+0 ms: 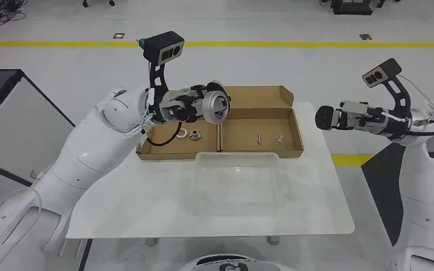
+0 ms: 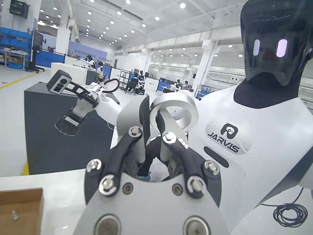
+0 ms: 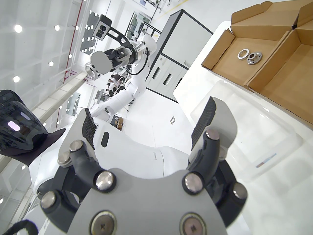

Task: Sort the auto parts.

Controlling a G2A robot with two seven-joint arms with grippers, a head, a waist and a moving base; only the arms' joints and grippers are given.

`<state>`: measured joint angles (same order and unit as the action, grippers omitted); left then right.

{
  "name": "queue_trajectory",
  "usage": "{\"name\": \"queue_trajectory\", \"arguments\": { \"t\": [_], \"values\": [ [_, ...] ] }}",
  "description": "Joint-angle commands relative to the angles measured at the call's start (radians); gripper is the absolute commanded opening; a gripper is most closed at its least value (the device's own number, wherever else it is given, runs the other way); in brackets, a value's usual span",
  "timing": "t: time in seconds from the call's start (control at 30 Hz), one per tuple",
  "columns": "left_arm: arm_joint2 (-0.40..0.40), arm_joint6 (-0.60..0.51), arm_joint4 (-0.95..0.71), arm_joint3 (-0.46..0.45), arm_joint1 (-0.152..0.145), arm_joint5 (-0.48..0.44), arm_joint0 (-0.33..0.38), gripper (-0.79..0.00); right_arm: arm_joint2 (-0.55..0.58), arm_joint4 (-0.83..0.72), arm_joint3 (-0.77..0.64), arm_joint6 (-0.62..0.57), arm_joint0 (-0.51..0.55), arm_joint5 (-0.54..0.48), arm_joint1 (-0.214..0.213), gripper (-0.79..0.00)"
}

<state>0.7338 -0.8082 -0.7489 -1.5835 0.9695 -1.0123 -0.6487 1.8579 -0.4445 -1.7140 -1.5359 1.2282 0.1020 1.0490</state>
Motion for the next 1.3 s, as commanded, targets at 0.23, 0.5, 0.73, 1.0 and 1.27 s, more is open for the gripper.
{"name": "queue_trajectory", "arguments": {
  "t": [0.23, 0.5, 0.73, 1.0, 1.27],
  "values": [
    [0.000, 0.000, 0.000, 0.000, 0.000, 0.000, 0.000, -0.785, 0.000, 0.000, 0.000, 0.000, 0.000, 0.000, 0.000, 0.000],
    [0.032, 0.079, -0.315, -0.121, 0.017, 0.000, -0.112, -0.785, 0.000, 0.000, 0.000, 0.000, 0.000, 0.000, 0.000, 0.000],
    [0.080, -0.047, -0.637, -0.142, 0.043, 0.047, -0.154, -0.785, 0.000, 0.000, 0.000, 0.000, 0.000, 0.000, 0.000, 0.000],
    [0.169, -0.169, -0.845, -0.156, 0.093, 0.169, -0.213, -0.785, 0.000, 0.000, 0.000, 0.000, 0.000, 0.000, 0.000, 0.000],
    [0.255, -0.188, -0.563, -0.086, 0.135, 0.188, -0.238, -0.785, 0.000, 0.000, 0.000, 0.000, 0.000, 0.000, 0.000, 0.000]
  ]
}}
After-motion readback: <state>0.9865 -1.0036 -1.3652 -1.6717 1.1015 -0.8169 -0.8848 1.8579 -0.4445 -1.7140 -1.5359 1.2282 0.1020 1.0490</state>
